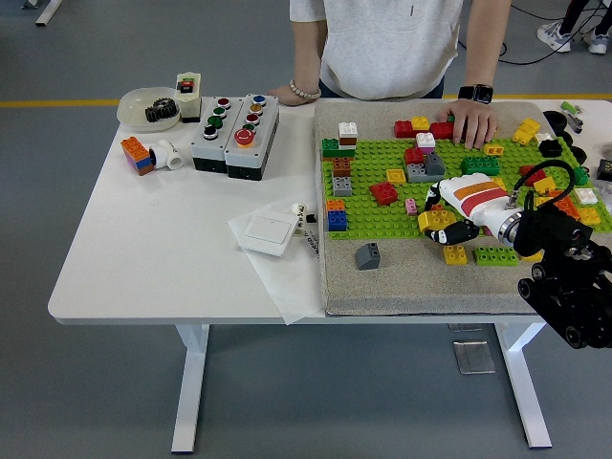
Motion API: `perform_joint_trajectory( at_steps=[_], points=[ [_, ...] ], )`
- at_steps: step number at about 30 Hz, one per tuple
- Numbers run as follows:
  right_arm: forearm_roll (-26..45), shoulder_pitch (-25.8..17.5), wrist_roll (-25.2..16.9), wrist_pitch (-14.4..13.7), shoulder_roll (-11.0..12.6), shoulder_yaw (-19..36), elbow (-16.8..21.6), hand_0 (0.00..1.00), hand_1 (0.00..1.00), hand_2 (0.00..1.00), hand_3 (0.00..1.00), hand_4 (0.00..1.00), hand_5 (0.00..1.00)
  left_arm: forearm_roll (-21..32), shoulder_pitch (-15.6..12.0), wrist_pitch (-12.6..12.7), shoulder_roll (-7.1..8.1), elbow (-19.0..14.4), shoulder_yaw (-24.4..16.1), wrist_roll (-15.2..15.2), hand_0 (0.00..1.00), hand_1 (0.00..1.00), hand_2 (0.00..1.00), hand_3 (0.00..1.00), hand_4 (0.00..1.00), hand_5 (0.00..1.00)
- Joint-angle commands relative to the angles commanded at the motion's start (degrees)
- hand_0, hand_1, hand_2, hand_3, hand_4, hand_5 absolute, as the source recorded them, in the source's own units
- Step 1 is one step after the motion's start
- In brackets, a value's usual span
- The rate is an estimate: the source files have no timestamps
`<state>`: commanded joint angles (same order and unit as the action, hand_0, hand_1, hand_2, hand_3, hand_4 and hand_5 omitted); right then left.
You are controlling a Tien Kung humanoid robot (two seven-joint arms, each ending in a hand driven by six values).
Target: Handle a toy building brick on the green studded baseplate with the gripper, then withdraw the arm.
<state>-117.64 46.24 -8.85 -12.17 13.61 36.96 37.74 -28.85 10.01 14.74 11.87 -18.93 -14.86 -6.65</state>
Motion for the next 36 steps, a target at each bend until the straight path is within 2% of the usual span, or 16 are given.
perform_joint_trajectory(
  at_steps=[11, 15, 16, 18, 21, 22, 30, 36],
  points=[
    [-0.4, -0.4, 0.1, 0.4, 0.7, 0.1, 0.8, 0.489, 0.606, 0.678, 0.661, 0.896, 0.307, 0.6, -0.1, 0.1, 0.01, 0.1, 0.3, 0.3, 0.788, 0.804, 0.785, 0.622, 0.649, 0.651],
    [-2.6, -2.2, 0.9, 1.0, 2.6, 1.5, 5.3, 0.489, 0.606, 0.678, 0.661, 0.896, 0.307, 0.9, -0.3, 0.2, 0.01, 0.2, 0.4, 0.4, 0.788, 0.804, 0.785, 0.622, 0.649, 0.651],
    [-2.7, -2.3, 0.9, 1.0, 2.7, 1.7, 5.9, 0.488, 0.607, 0.687, 0.687, 0.926, 0.314, 0.9, -0.3, 0.2, 0.01, 0.2, 0.5, 0.4, 0.788, 0.805, 0.785, 0.622, 0.649, 0.651],
    [-3.9, -3.5, 1.6, 1.1, 4.0, 2.8, 9.6, 0.488, 0.607, 0.687, 0.687, 0.926, 0.314, 0.9, -0.5, 0.2, 0.01, 0.2, 0.5, 0.5, 0.788, 0.805, 0.785, 0.622, 0.649, 0.651],
    [-4.4, -4.0, 2.0, 1.3, 4.7, 3.2, 12.4, 0.488, 0.607, 0.687, 0.687, 0.926, 0.314, 0.7, -0.5, 0.2, 0.00, 0.3, 0.4, 0.4, 0.788, 0.805, 0.785, 0.622, 0.649, 0.651],
    [-4.8, -4.5, 2.5, 1.4, 5.1, 3.8, 13.6, 0.486, 0.609, 0.695, 0.718, 0.947, 0.312, 0.6, -0.5, 0.1, 0.01, 0.3, 0.4, 0.4, 0.789, 0.802, 0.785, 0.622, 0.649, 0.651],
    [-5.5, -7.2, 4.2, 2.3, 6.7, 4.7, 19.5, 0.487, 0.595, 0.681, 0.693, 0.947, 0.319, 1.1, -0.8, 0.2, -0.03, 0.3, 0.6, 0.6, 0.789, 0.803, 0.785, 0.622, 0.649, 0.651],
    [-5.2, -8.5, 5.1, 2.4, 7.1, 4.9, 22.2, 0.515, 0.593, 0.676, 0.664, 0.944, 0.324, 0.8, -1.0, 0.1, -0.07, 0.3, 0.4, 0.4, 0.789, 0.803, 0.785, 0.622, 0.649, 0.651]
  ],
)
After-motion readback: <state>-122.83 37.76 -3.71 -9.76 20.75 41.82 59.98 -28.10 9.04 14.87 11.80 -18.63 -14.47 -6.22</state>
